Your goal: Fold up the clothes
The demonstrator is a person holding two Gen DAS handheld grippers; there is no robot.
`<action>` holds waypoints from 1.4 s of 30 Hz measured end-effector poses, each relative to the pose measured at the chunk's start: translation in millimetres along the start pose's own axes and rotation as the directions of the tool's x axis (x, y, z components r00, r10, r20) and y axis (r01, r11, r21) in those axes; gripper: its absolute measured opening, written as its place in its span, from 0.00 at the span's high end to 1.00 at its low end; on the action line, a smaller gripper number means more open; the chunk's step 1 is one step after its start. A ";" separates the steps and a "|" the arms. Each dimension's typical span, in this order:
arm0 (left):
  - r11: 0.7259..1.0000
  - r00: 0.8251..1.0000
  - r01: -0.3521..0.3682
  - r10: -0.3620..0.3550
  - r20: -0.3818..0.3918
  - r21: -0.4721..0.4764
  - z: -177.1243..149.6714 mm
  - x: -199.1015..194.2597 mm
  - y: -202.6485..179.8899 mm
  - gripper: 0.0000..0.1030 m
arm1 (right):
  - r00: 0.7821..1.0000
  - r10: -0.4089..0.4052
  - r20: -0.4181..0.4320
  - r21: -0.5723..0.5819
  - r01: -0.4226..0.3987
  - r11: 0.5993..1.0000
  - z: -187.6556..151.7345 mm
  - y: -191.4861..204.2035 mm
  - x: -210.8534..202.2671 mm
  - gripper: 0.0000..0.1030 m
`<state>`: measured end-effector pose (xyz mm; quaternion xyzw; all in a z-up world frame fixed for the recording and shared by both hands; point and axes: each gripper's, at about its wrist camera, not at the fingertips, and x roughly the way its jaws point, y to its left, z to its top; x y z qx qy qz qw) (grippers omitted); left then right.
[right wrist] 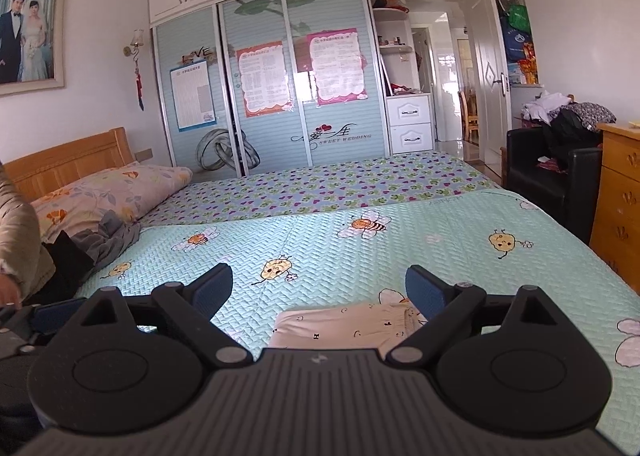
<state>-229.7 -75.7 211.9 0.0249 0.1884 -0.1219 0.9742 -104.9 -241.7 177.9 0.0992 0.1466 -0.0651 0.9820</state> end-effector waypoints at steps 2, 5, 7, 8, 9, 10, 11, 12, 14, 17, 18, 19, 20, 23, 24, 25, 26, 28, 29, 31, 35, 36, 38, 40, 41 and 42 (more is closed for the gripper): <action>1.000 1.000 0.007 -0.007 -0.008 -0.002 1.2 -1.9 -0.1 0.01 | 1.000 -0.005 0.003 0.016 0.005 1.000 -1.0 -4.3 -2.2 0.09; 1.000 1.000 0.013 -0.014 -0.022 -0.012 2.6 -3.6 1.9 0.01 | 1.000 -0.004 0.006 0.028 0.004 1.000 -1.8 -5.7 -3.9 0.09; 1.000 1.000 0.014 -0.014 -0.024 -0.021 3.0 -4.9 4.6 0.01 | 1.000 -0.004 0.008 0.029 0.004 1.000 -2.3 -5.2 -5.2 0.09; 1.000 1.000 0.012 -0.013 -0.025 -0.025 3.3 -5.8 5.8 0.01 | 1.000 -0.003 0.010 0.030 0.003 1.000 -2.4 -4.7 -5.6 0.09; 1.000 1.000 0.011 -0.012 -0.025 -0.028 3.4 -6.8 6.8 0.01 | 1.000 -0.001 0.011 0.032 0.001 0.999 -2.5 -4.5 -6.3 0.09; 1.000 1.000 0.011 -0.012 -0.024 -0.029 3.4 -7.9 7.9 0.01 | 1.000 -0.001 0.014 0.033 0.001 0.999 -2.2 -4.5 -7.1 0.09; 0.999 1.000 0.009 -0.010 -0.023 -0.030 3.3 -9.0 9.0 0.01 | 1.000 -0.002 0.017 0.035 0.002 0.999 -2.0 -4.6 -7.8 0.09; 0.999 1.000 0.008 -0.009 -0.022 -0.031 3.2 -10.0 9.9 0.01 | 1.000 -0.003 0.020 0.038 0.002 0.999 -1.6 -5.7 -8.7 0.09; 0.999 1.000 0.007 -0.008 -0.020 -0.035 2.6 -10.9 11.6 0.01 | 1.000 -0.008 0.025 0.047 0.007 0.999 -0.7 -8.6 -10.1 0.09; 0.999 1.000 -0.004 0.004 -0.018 -0.041 2.7 -11.7 15.2 0.01 | 0.999 -0.020 0.034 0.061 0.018 0.998 0.3 -13.9 -12.4 0.08; 0.999 1.000 -0.007 0.007 -0.014 -0.040 2.6 -12.8 15.8 0.01 | 0.999 -0.022 0.035 0.062 0.020 0.998 0.0 -14.6 -12.9 0.08; 0.999 1.000 -0.009 0.008 -0.010 -0.038 2.4 -14.1 16.4 0.01 | 0.999 -0.025 0.036 0.064 0.023 0.998 -0.3 -15.4 -13.5 0.08; 0.999 1.000 -0.008 0.008 -0.008 -0.036 2.3 -15.4 16.6 0.01 | 0.999 -0.028 0.036 0.065 0.025 0.998 -0.7 -16.1 -14.1 0.08; 0.999 1.000 -0.007 0.007 -0.004 -0.037 3.0 -20.5 17.0 0.01 | 0.999 -0.031 0.035 0.070 0.029 0.997 -3.3 -17.0 -14.9 0.08; 0.999 1.000 -0.007 0.006 0.000 -0.037 3.4 -22.3 17.3 0.01 | 0.999 -0.032 0.033 0.071 0.030 0.997 -4.5 -17.3 -14.5 0.08; 0.999 1.000 -0.009 0.009 0.003 -0.038 3.7 -24.1 17.9 0.01 | 0.999 -0.032 0.032 0.073 0.030 0.997 -5.6 -17.6 -14.0 0.08; 0.999 1.000 -0.010 0.010 0.006 -0.038 4.2 -25.5 18.4 0.01 | 0.999 -0.032 0.029 0.074 0.029 0.997 -6.8 -17.0 -13.6 0.08; 0.999 1.000 -0.010 0.010 0.013 -0.044 5.3 -28.4 19.9 0.01 | 0.999 -0.030 0.024 0.074 0.028 0.997 -8.8 -15.5 -12.8 0.08; 0.999 1.000 -0.012 0.013 0.016 -0.047 6.1 -29.5 21.0 0.01 | 0.999 -0.029 0.022 0.071 0.027 0.997 -9.6 -14.3 -12.7 0.08; 0.999 1.000 -0.019 0.020 0.023 -0.051 7.8 -31.9 22.8 0.01 | 0.999 -0.027 0.020 0.067 0.026 0.997 -10.6 -12.0 -12.3 0.08; 0.998 0.999 -0.022 0.024 0.033 -0.057 9.9 -35.6 26.0 0.01 | 1.000 -0.023 0.020 0.060 0.022 0.998 -10.6 -7.9 -11.7 0.08; 0.998 0.999 -0.023 0.025 0.035 -0.058 10.1 -36.3 26.6 0.01 | 1.000 -0.022 0.019 0.059 0.021 0.998 -10.8 -6.9 -11.6 0.08; 0.998 0.999 -0.025 0.027 0.035 -0.061 10.3 -37.0 27.6 0.01 | 1.000 -0.019 0.017 0.056 0.018 0.998 -11.2 -5.1 -11.3 0.08; 0.998 0.999 -0.023 0.026 0.035 -0.065 10.6 -37.7 29.0 0.01 | 1.000 -0.017 0.013 0.053 0.016 0.998 -12.0 -3.5 -11.4 0.08; 0.998 0.999 -0.023 0.025 0.036 -0.067 10.8 -37.9 29.7 0.01 | 1.000 -0.014 0.012 0.051 0.013 0.999 -11.9 -2.1 -11.4 0.08; 0.997 0.999 -0.023 0.026 0.037 -0.068 11.1 -38.3 30.1 0.01 | 1.000 -0.012 0.011 0.049 0.011 0.999 -12.0 -1.2 -11.3 0.08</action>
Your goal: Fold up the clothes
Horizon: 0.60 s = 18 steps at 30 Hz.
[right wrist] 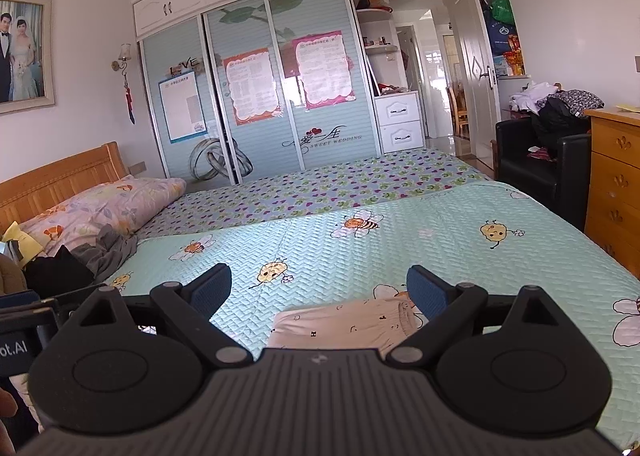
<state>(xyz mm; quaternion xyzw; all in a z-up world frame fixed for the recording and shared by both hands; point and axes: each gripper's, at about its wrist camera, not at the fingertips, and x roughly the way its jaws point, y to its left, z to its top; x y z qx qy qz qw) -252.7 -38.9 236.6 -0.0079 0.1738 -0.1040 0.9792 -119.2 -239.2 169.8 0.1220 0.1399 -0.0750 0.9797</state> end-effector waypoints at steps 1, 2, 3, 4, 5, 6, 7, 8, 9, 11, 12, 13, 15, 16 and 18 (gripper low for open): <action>1.000 1.000 0.000 0.000 0.001 -0.001 0.3 -0.3 0.3 0.01 | 1.000 0.001 -0.001 -0.002 -0.001 1.000 -0.3 0.5 -0.1 0.08; 1.000 1.000 0.001 -0.001 0.003 -0.001 0.5 -0.6 0.7 0.01 | 1.000 0.003 -0.001 -0.004 -0.003 1.000 -0.4 1.1 -0.2 0.08; 1.000 1.000 0.002 -0.002 0.003 -0.002 0.4 -0.8 1.2 0.01 | 1.000 0.003 -0.001 -0.005 -0.003 1.000 -0.3 1.5 -0.3 0.08; 1.000 1.000 0.004 -0.004 0.004 -0.003 0.4 -1.0 1.7 0.01 | 1.000 0.004 -0.001 -0.006 -0.004 1.000 0.0 1.6 -0.2 0.08; 1.000 1.000 0.005 -0.005 0.005 -0.003 0.6 -1.0 2.3 0.01 | 1.000 0.004 -0.001 -0.006 -0.004 1.000 0.2 1.4 -0.1 0.08; 1.000 1.000 0.005 -0.005 0.005 -0.004 0.7 -1.0 2.8 0.01 | 1.000 0.005 -0.001 -0.006 -0.005 1.000 0.4 1.1 -0.1 0.08; 1.000 1.000 0.006 -0.006 0.005 -0.004 0.8 -0.8 3.2 0.01 | 1.000 0.005 -0.001 -0.006 -0.005 1.000 0.6 0.6 -0.6 0.08; 1.000 1.000 0.006 -0.006 0.005 -0.004 0.9 -0.7 3.7 0.01 | 1.000 0.005 -0.002 -0.006 -0.005 1.000 0.8 0.1 -1.0 0.08; 1.000 1.000 0.007 -0.007 0.005 -0.005 0.8 -0.6 4.1 0.01 | 1.000 0.005 -0.003 -0.008 -0.005 1.000 1.2 0.2 -1.0 0.08; 1.000 1.000 0.008 -0.008 0.005 -0.005 0.7 -0.6 5.0 0.01 | 1.000 0.006 -0.003 -0.009 -0.006 1.000 0.9 0.8 -1.6 0.08; 1.000 1.000 0.009 -0.009 0.005 -0.006 0.7 -0.6 5.5 0.01 | 1.000 0.006 -0.004 -0.010 -0.006 1.000 0.9 1.1 -1.8 0.08; 1.000 1.000 0.009 -0.009 0.006 -0.007 0.7 -0.8 5.9 0.01 | 1.000 0.007 -0.005 -0.011 -0.007 1.000 0.9 1.4 -1.9 0.08; 1.000 1.000 0.009 -0.009 0.007 -0.007 0.5 -1.4 6.5 0.01 | 1.000 0.008 -0.007 -0.013 -0.008 1.000 1.0 2.7 -1.5 0.08; 1.000 1.000 0.009 -0.009 0.007 -0.008 0.5 -1.5 6.7 0.01 | 1.000 0.009 -0.007 -0.014 -0.009 1.000 0.9 3.0 -1.5 0.08; 1.000 1.000 0.010 -0.010 0.007 -0.008 0.5 -1.7 7.1 0.01 | 1.000 0.013 -0.008 -0.017 -0.013 1.000 0.7 4.3 -1.9 0.08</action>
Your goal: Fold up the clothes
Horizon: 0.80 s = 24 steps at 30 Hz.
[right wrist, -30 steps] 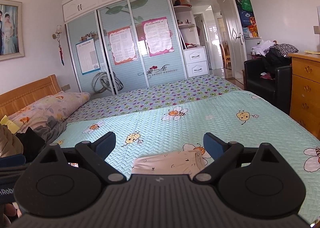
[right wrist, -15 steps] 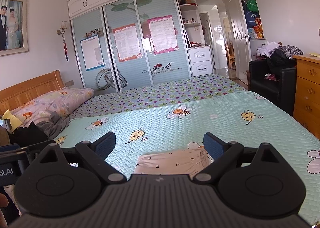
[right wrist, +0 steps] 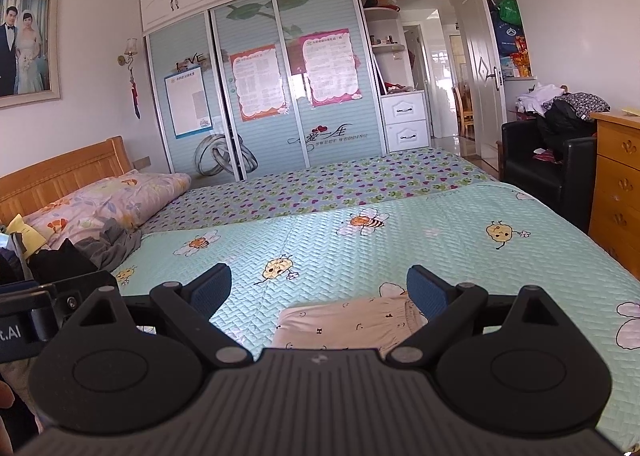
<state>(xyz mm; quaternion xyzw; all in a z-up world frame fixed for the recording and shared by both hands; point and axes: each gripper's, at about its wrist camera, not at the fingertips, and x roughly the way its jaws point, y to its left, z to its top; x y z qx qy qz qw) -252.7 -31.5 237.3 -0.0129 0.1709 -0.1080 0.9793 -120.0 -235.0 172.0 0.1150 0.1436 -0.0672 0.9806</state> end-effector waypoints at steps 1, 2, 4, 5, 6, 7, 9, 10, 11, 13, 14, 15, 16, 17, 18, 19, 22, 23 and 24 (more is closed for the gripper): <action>1.000 1.000 0.000 0.000 0.000 0.000 0.0 -0.1 0.2 0.01 | 1.000 0.001 0.000 -0.002 -0.001 1.000 -0.1 0.7 -0.1 0.08; 1.000 1.000 0.000 0.000 0.000 0.000 0.0 -0.2 0.4 0.01 | 1.000 0.002 0.000 -0.004 -0.002 1.000 -0.4 1.5 -0.2 0.08; 1.000 1.000 0.001 -0.001 -0.001 0.000 0.0 -0.5 0.9 0.01 | 1.000 0.003 -0.002 -0.004 -0.003 1.000 -1.1 1.6 -0.6 0.08; 1.000 1.000 0.002 -0.002 -0.001 0.000 0.0 -0.6 1.0 0.01 | 1.000 0.003 -0.002 -0.004 -0.003 1.000 -1.1 1.8 -0.6 0.08; 1.000 1.000 0.004 -0.004 -0.001 0.001 0.2 -0.9 0.9 0.01 | 1.000 0.003 -0.002 -0.004 -0.003 1.000 -1.0 1.7 -0.8 0.08; 1.000 1.000 0.006 -0.006 -0.001 0.003 0.3 -1.1 0.8 0.01 | 1.000 0.002 -0.002 -0.005 -0.002 1.000 -1.0 1.5 -0.9 0.08; 1.000 1.000 0.011 -0.011 -0.003 0.007 0.5 -0.9 0.2 0.01 | 1.000 0.002 -0.002 -0.003 -0.002 1.000 -0.8 1.5 -1.0 0.08; 1.000 1.000 0.015 -0.015 -0.004 0.009 0.6 -0.7 0.0 0.01 | 1.000 0.003 -0.002 -0.003 -0.003 1.000 -1.0 1.8 -1.0 0.08; 1.000 1.000 0.017 -0.017 -0.005 0.011 0.6 -0.6 -0.3 0.01 | 1.000 0.003 -0.002 -0.003 -0.003 1.000 -1.2 2.0 -1.0 0.08; 1.000 1.000 0.019 -0.019 -0.006 0.016 0.4 -0.6 -1.0 0.01 | 1.000 0.004 -0.002 -0.002 -0.004 1.000 -1.3 1.6 -1.0 0.08; 1.000 1.000 0.019 -0.019 -0.006 0.016 0.4 -0.6 -1.3 0.01 | 1.000 0.004 -0.004 -0.002 -0.004 1.000 -1.3 1.5 -0.6 0.08; 1.000 1.000 0.019 -0.018 -0.007 0.016 0.3 -0.4 -1.3 0.01 | 1.000 0.004 -0.003 -0.002 -0.004 1.000 -1.4 1.5 -0.6 0.08; 1.000 1.000 0.019 -0.019 -0.009 0.015 0.4 -0.2 -1.3 0.01 | 1.000 0.004 -0.003 -0.002 -0.004 1.000 -1.5 1.5 -0.5 0.08; 1.000 1.000 0.021 -0.021 -0.011 0.014 0.3 0.0 -1.6 0.01 | 1.000 0.004 -0.003 -0.003 -0.004 1.000 -1.5 1.5 -0.5 0.08; 1.000 1.000 0.023 -0.023 -0.014 0.013 0.3 0.3 -1.9 0.01 | 1.000 0.004 -0.003 -0.002 -0.004 1.000 -1.6 1.2 -0.5 0.08; 1.000 1.000 0.025 -0.025 -0.016 0.012 0.2 0.6 -2.1 0.01 | 1.000 0.004 -0.003 -0.001 -0.004 1.000 -1.6 0.8 -0.5 0.08; 1.000 0.999 0.027 -0.026 -0.020 0.014 0.4 1.7 -2.3 0.01 | 1.000 0.004 -0.004 0.002 -0.004 1.000 -3.0 0.1 -0.5 0.08; 0.999 0.999 0.031 -0.031 -0.023 0.013 0.6 2.1 -2.2 0.01 | 1.000 0.003 -0.005 0.001 -0.003 1.000 -3.5 0.0 -0.3 0.08; 0.999 0.999 0.038 -0.038 -0.029 0.012 0.8 2.7 -2.0 0.01 | 1.000 0.003 -0.006 0.001 -0.003 1.000 -3.9 0.1 0.2 0.08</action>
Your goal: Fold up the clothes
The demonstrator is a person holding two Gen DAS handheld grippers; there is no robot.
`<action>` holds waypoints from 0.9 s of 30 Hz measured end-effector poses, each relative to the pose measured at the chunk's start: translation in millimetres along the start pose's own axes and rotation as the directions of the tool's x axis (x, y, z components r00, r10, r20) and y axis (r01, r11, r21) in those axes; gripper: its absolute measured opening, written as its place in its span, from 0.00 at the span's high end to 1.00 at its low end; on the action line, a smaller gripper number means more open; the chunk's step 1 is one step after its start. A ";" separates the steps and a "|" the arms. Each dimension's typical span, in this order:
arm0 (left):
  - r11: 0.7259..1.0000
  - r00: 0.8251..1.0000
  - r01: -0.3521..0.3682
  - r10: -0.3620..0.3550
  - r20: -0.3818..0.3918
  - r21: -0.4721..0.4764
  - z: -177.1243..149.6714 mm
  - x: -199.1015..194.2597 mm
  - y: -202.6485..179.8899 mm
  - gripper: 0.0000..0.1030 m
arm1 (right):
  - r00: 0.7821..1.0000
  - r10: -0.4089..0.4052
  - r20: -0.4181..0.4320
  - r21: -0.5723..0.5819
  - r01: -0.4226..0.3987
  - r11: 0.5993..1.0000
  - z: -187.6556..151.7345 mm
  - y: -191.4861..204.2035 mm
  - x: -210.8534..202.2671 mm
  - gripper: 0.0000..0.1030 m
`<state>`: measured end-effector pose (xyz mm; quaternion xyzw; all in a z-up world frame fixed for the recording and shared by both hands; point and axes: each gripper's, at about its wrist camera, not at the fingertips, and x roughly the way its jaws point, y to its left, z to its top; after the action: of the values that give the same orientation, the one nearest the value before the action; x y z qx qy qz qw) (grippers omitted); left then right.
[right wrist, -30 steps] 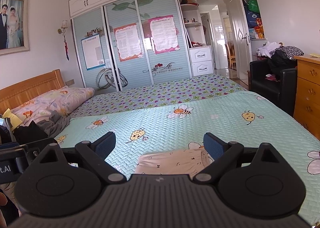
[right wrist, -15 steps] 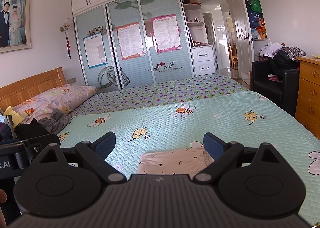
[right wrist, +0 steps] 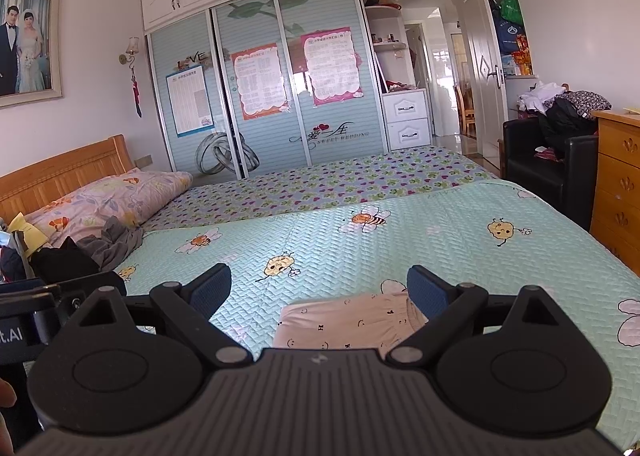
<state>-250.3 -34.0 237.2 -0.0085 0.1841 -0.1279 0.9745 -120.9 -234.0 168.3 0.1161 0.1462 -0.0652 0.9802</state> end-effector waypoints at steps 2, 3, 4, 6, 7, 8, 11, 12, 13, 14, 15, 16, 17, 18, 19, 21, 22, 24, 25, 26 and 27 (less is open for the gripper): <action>1.000 1.000 0.019 -0.019 -0.014 -0.001 -0.1 1.9 0.8 0.01 | 1.000 0.000 -0.002 0.000 0.000 1.000 -0.6 -0.2 0.7 0.08; 1.000 0.999 0.026 -0.026 -0.020 0.000 -0.3 2.9 1.3 0.01 | 1.000 0.000 -0.003 0.000 0.000 1.000 -0.8 -0.6 0.8 0.08; 1.000 0.999 0.028 -0.028 -0.024 0.001 -0.5 3.7 1.8 0.01 | 1.000 0.000 -0.004 -0.001 0.000 1.000 -0.9 -0.5 1.0 0.08; 1.000 0.999 0.029 -0.029 -0.028 0.005 -1.4 5.4 2.8 0.01 | 1.000 -0.002 -0.005 -0.001 0.002 1.000 -1.0 -0.4 1.5 0.08; 0.999 0.999 0.032 -0.032 -0.033 0.008 -1.8 6.4 3.2 0.01 | 1.000 -0.002 -0.006 -0.001 0.002 1.000 -1.0 -0.5 1.7 0.08; 0.999 0.999 0.035 -0.035 -0.037 0.011 -2.2 7.2 3.3 0.01 | 1.000 -0.002 -0.006 -0.002 0.002 1.000 -1.0 -0.2 1.8 0.08; 0.999 0.998 0.040 -0.039 -0.041 0.021 -3.3 8.2 3.1 0.01 | 1.000 -0.001 -0.007 -0.005 0.001 1.000 -1.5 0.6 2.6 0.08; 0.999 0.998 0.041 -0.040 -0.040 0.022 -3.5 8.1 2.8 0.01 | 1.000 -0.001 -0.008 -0.006 0.001 1.000 -1.9 0.9 3.0 0.08; 0.999 0.998 0.041 -0.040 -0.041 0.023 -4.0 8.1 2.8 0.01 | 1.000 -0.002 -0.009 -0.007 0.002 1.000 -2.8 0.5 2.8 0.08; 0.999 0.998 0.041 -0.040 -0.042 0.024 -4.6 8.3 3.2 0.01 | 1.000 -0.002 -0.011 -0.007 0.002 1.000 -3.5 0.1 2.9 0.08; 0.999 0.998 0.041 -0.040 -0.043 0.023 -5.0 8.4 3.6 0.01 | 1.000 -0.003 -0.013 -0.008 0.003 1.000 -4.2 -0.2 3.1 0.08; 0.999 0.998 0.041 -0.040 -0.045 0.023 -5.4 8.6 3.9 0.01 | 1.000 -0.004 -0.015 -0.008 0.004 1.000 -4.9 -0.5 3.2 0.08; 0.999 0.998 0.041 -0.040 -0.047 0.024 -5.6 8.8 4.2 0.01 | 1.000 -0.005 -0.018 -0.009 0.005 1.000 -5.6 -0.6 3.4 0.08; 0.999 0.998 0.040 -0.038 -0.048 0.025 -5.6 8.6 4.4 0.01 | 1.000 -0.006 -0.019 -0.010 0.005 1.000 -5.8 -0.3 3.3 0.08; 0.999 0.998 0.039 -0.037 -0.048 0.027 -5.4 8.4 4.5 0.01 | 1.000 -0.006 -0.020 -0.011 0.006 1.000 -6.1 -0.1 3.2 0.08; 0.999 0.998 0.039 -0.037 -0.048 0.033 -4.9 7.1 4.1 0.01 | 1.000 -0.006 -0.019 -0.013 0.006 1.000 -6.4 0.2 2.4 0.08; 0.999 0.998 0.040 -0.038 -0.047 0.037 -4.5 6.4 3.6 0.01 | 1.000 -0.007 -0.016 -0.013 0.006 1.000 -6.4 0.7 1.8 0.08; 0.998 0.998 0.041 -0.039 -0.045 0.045 -3.8 5.0 2.6 0.01 | 1.000 -0.007 -0.015 -0.013 0.007 1.000 -6.0 0.8 1.3 0.08; 0.998 0.998 0.040 -0.038 -0.044 0.048 -4.0 4.5 2.2 0.01 | 1.000 -0.007 -0.015 -0.013 0.007 1.000 -6.0 0.7 1.4 0.08; 0.998 0.998 0.041 -0.038 -0.044 0.050 -4.2 4.3 2.2 0.01 | 1.000 -0.008 -0.016 -0.013 0.008 1.000 -6.5 0.9 1.8 0.08; 0.998 0.998 0.041 -0.039 -0.045 0.051 -4.8 4.1 2.2 0.01 | 1.000 -0.008 -0.017 -0.013 0.008 1.000 -7.1 1.1 2.2 0.08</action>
<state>-247.8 -32.8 231.2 0.0160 0.2021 -0.1522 0.9673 -120.5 -231.5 161.3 0.1095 0.1556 -0.0672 0.9794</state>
